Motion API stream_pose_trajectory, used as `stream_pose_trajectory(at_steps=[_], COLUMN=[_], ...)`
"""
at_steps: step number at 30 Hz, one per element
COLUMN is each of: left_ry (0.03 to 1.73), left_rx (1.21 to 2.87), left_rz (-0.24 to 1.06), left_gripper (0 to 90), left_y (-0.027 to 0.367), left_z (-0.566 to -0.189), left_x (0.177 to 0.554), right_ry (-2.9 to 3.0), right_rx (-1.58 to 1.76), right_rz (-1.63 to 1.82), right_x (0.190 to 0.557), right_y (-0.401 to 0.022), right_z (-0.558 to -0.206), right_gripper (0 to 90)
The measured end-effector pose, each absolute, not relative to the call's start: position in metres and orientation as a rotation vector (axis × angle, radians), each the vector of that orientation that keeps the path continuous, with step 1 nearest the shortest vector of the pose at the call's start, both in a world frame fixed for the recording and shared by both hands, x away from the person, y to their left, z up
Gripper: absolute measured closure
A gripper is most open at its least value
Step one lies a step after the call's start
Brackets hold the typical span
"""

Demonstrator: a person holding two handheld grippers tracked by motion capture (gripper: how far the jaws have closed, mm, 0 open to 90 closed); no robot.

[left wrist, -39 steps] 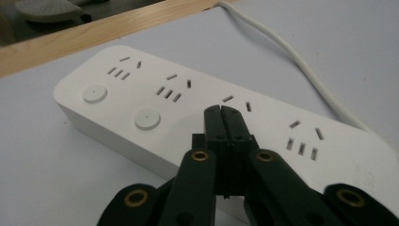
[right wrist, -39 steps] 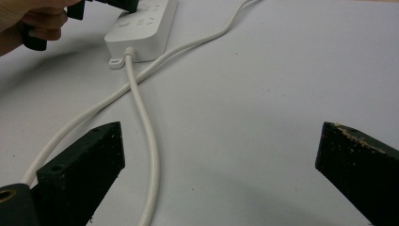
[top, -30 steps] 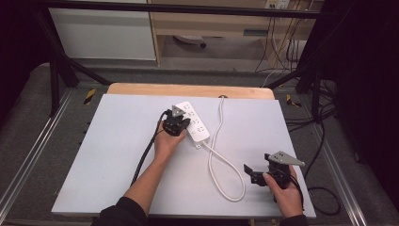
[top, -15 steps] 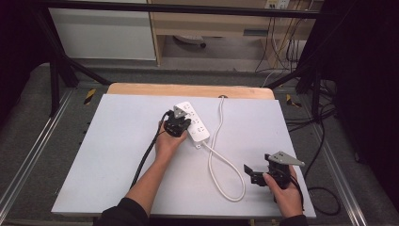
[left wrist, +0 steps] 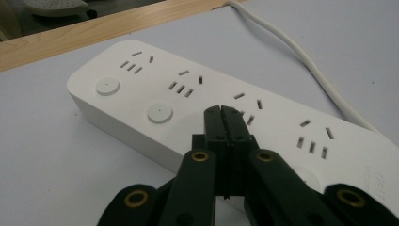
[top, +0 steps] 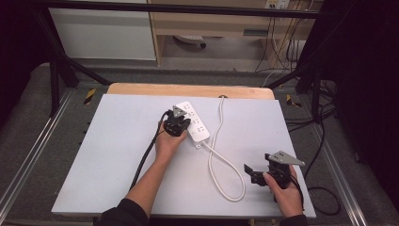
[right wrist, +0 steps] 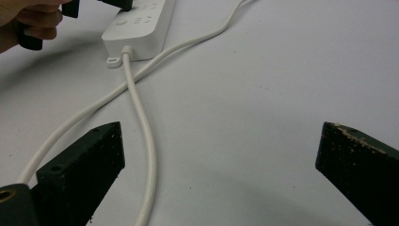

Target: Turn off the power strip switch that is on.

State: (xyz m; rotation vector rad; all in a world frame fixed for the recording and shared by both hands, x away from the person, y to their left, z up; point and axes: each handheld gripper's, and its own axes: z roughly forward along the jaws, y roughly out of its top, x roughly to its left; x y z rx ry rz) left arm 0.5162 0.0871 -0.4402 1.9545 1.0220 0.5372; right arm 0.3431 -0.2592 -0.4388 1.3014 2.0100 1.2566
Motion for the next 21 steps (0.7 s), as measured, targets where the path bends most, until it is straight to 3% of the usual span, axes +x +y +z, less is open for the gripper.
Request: stream_pose_trajectory(at_steps=[21], left_ry=[1.022], left_rx=[1.947], left_rz=[0.528], left_gripper=[90.0], left_y=[0.0877], left_z=[-0.4407], left_x=[0.5165], right_ry=[2.010], right_rx=[1.300], right_rz=[1.256], right_x=[0.3435], right_y=[-0.2599], right_z=[-0.4388], right_gripper=[2.5])
